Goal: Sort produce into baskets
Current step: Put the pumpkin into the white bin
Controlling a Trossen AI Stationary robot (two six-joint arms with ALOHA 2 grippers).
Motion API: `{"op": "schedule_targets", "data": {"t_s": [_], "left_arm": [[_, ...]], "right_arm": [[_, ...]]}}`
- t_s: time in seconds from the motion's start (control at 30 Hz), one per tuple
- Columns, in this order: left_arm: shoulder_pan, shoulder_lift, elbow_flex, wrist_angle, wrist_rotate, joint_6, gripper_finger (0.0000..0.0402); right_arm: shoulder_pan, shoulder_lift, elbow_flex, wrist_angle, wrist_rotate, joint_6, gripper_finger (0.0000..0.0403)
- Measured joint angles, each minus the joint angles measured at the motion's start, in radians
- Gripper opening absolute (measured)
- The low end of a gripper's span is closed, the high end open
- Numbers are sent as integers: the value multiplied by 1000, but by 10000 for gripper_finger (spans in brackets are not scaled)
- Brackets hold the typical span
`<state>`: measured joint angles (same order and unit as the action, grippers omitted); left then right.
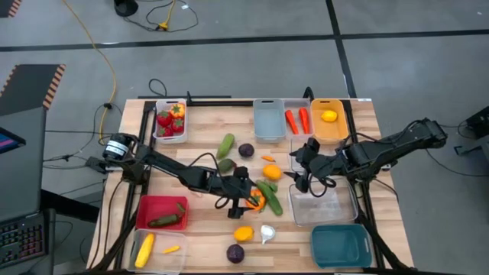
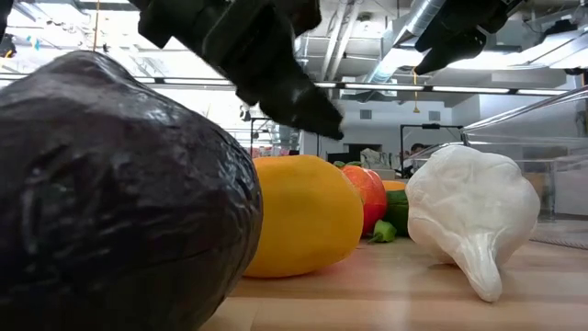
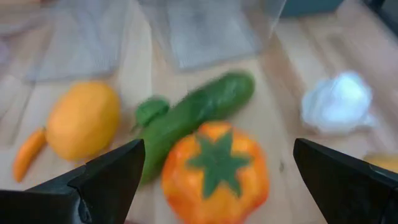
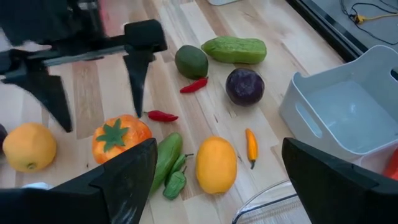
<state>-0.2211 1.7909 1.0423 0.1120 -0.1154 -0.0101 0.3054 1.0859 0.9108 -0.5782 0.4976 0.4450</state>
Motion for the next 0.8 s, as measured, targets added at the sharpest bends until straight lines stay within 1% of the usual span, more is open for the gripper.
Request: {"op": "schedule_targets", "data": {"t_s": [0.1,0.17,0.47,0.67,0.8], "left_arm": [[2,23,9,25,-7,0,397],[3,38,5,12,-4,-1,397],[0,161,51,27,14,2,397],[2,189,76,17,-5,1,397],[3,189,79,17,-14,8,383]], "right_arm": [[0,0,0,8,0,0,372],[0,0,0,8,-3,0,372],[1,0,0,9,-3,0,372],[3,0,0,7,-4,0,372],[2,0,-1,6,-3,0,372]]}}
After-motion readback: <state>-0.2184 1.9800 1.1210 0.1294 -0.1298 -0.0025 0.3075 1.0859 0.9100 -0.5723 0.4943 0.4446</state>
